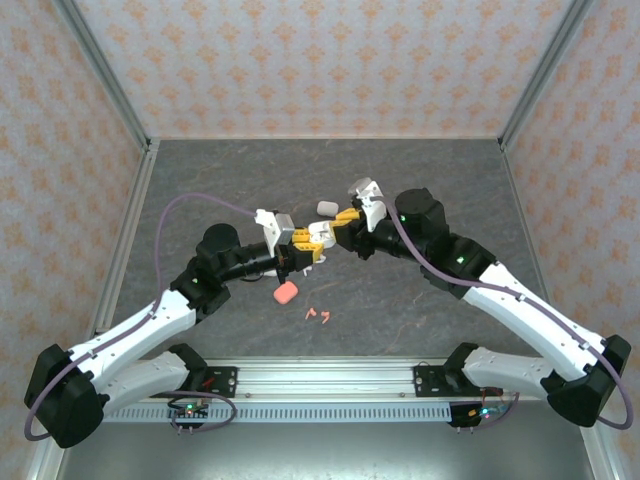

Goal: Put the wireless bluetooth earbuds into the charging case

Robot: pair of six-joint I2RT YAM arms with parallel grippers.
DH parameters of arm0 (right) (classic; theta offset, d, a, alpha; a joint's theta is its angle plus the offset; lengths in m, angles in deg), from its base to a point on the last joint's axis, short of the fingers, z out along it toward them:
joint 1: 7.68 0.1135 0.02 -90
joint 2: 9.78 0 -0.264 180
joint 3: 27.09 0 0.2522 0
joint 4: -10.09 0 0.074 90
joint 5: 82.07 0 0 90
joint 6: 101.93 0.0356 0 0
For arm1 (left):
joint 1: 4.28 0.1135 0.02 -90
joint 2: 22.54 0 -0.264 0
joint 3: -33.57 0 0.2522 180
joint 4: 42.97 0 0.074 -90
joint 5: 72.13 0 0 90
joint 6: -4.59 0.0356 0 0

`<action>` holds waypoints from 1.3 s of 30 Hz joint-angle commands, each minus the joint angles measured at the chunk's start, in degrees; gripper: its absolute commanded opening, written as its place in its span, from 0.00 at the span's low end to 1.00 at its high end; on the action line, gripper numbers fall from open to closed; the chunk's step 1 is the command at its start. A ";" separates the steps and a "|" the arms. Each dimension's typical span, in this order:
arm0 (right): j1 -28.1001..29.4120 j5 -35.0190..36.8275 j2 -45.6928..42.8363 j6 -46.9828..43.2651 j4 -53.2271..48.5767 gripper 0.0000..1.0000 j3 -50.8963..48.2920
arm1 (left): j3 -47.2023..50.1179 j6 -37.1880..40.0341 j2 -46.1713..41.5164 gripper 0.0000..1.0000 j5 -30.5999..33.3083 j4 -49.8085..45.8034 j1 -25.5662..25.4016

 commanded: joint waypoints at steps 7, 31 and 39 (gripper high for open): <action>0.71 1.20 0.60 -2.24 -0.23 0.25 2.02 | -2.25 -0.59 0.11 0.00 -0.79 4.15 -0.52; 0.79 -4.24 -0.46 0.91 -0.99 0.25 -1.13 | -1.85 -0.81 0.31 0.00 0.54 4.68 -0.48; 0.79 -3.75 -0.89 0.59 -1.88 0.25 -1.75 | -1.51 -0.88 0.22 0.00 1.02 4.79 -0.51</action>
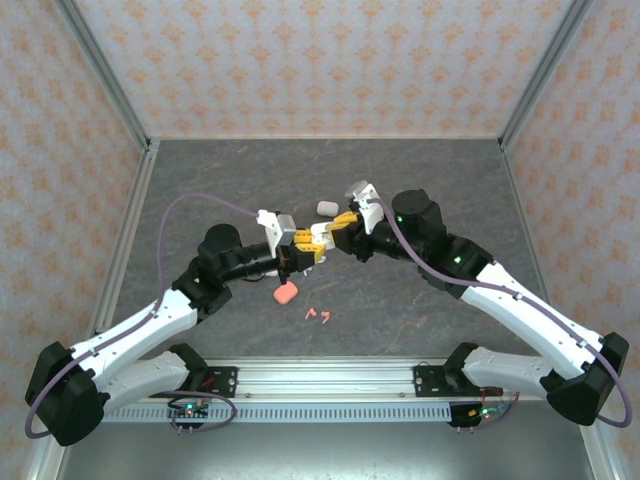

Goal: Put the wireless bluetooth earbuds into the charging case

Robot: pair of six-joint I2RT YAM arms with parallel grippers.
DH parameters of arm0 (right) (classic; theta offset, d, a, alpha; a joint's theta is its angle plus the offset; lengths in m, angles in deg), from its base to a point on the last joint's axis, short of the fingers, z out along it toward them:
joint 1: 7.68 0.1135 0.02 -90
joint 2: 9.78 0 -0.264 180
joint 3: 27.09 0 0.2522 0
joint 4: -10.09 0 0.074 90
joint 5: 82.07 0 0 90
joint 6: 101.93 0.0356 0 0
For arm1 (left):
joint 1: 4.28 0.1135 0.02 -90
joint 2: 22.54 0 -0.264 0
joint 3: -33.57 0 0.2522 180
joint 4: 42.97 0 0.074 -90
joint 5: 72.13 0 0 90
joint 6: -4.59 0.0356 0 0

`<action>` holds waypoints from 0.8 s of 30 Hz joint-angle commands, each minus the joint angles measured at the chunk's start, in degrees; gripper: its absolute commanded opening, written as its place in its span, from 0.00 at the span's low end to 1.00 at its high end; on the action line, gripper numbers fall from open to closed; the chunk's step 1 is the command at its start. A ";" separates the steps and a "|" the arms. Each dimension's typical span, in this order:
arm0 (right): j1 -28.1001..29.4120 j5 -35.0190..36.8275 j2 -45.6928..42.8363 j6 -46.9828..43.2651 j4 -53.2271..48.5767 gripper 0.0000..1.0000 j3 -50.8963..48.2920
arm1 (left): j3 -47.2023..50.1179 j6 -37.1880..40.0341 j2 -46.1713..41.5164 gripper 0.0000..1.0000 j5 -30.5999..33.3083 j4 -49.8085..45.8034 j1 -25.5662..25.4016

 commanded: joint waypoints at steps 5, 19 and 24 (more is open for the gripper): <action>0.40 -2.91 -1.62 0.85 -1.42 0.25 -1.31 | -1.48 -0.82 -0.24 0.00 1.57 3.54 -0.15; 0.40 -2.27 -2.00 -0.10 -1.51 0.25 -1.90 | -1.58 -1.41 0.40 0.00 3.21 3.44 -0.15; 0.40 -2.17 -1.47 -0.15 -1.99 0.25 -1.75 | -1.63 -1.41 0.60 0.00 3.04 3.52 -0.15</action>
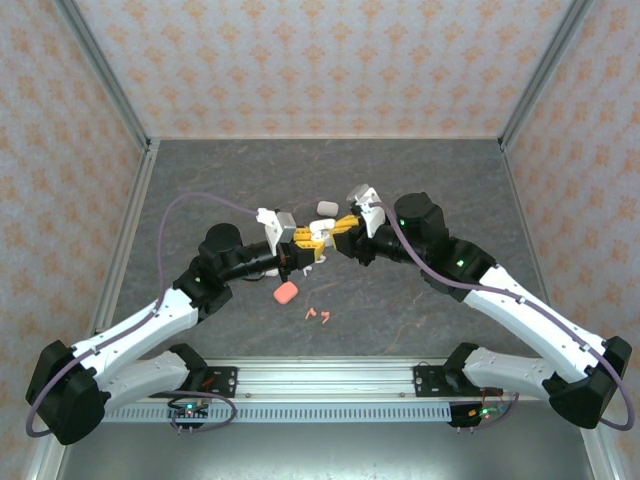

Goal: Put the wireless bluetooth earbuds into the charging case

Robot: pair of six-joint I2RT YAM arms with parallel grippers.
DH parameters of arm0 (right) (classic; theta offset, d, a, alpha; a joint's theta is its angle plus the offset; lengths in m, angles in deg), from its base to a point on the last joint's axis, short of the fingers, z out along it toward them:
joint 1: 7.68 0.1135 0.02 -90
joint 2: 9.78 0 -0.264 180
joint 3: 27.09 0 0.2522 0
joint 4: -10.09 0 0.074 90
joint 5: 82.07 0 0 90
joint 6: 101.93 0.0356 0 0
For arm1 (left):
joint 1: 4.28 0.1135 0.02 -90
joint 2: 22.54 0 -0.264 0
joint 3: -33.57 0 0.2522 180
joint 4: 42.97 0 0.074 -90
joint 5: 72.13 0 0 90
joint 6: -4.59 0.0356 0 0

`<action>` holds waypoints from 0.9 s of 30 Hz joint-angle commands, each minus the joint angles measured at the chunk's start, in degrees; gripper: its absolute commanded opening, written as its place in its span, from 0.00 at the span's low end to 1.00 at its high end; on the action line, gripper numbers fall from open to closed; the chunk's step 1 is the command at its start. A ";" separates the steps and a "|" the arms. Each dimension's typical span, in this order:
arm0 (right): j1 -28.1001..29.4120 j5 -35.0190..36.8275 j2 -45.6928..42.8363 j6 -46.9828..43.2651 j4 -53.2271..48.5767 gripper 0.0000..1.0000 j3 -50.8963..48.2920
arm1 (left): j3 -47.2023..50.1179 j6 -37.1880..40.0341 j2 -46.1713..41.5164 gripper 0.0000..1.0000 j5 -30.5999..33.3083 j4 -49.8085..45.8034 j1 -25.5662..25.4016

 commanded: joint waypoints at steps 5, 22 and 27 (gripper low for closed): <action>0.34 1.91 0.06 0.27 -2.39 0.24 0.34 | -1.76 -0.10 0.33 0.00 -0.03 3.40 -0.15; 0.34 4.16 1.56 0.02 -5.70 0.20 4.36 | -2.25 3.06 1.83 0.00 -1.17 -0.20 -0.19; 0.34 4.12 2.06 -1.42 -8.38 0.20 6.09 | -2.32 4.16 2.01 0.00 -1.01 -1.64 -0.13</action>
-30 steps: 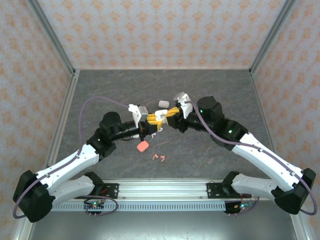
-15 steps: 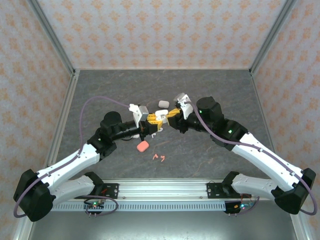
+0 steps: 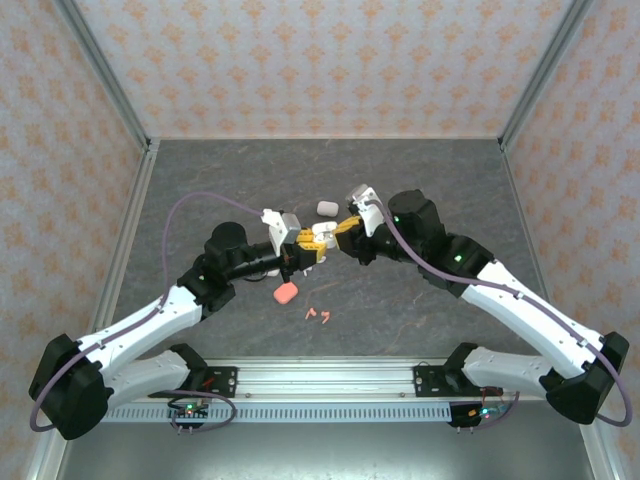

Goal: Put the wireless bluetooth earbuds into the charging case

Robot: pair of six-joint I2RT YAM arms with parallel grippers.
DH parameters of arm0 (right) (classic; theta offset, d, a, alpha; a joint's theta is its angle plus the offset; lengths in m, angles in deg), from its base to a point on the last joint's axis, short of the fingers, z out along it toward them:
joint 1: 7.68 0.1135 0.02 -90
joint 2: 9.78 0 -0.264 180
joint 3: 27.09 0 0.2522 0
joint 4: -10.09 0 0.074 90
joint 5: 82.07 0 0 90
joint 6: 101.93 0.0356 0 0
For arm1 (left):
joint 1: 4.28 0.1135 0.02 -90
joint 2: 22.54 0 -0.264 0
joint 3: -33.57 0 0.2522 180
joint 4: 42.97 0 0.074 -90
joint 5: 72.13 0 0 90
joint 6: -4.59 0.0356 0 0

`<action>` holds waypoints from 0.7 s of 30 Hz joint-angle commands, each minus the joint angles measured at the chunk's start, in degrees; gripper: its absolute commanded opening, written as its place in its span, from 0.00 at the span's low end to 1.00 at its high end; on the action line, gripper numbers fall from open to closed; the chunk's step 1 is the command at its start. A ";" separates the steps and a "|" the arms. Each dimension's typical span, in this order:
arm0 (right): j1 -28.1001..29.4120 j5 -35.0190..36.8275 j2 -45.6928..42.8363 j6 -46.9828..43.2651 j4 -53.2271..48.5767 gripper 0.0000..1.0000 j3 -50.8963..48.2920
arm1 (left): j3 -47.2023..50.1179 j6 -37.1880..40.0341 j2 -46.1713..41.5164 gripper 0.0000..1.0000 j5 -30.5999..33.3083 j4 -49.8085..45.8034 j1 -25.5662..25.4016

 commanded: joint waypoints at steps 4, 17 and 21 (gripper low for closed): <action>0.34 0.98 0.86 -3.64 -6.25 0.20 4.93 | -2.53 3.50 -0.46 0.00 -0.82 -2.80 -0.14; 0.34 3.83 5.07 -12.58 -17.70 0.20 11.82 | -3.78 7.49 -1.75 0.00 -2.51 -9.58 -0.15; 0.34 4.66 5.42 -13.63 -17.82 0.20 12.70 | -3.95 7.13 -1.65 0.00 -3.09 -9.15 -0.15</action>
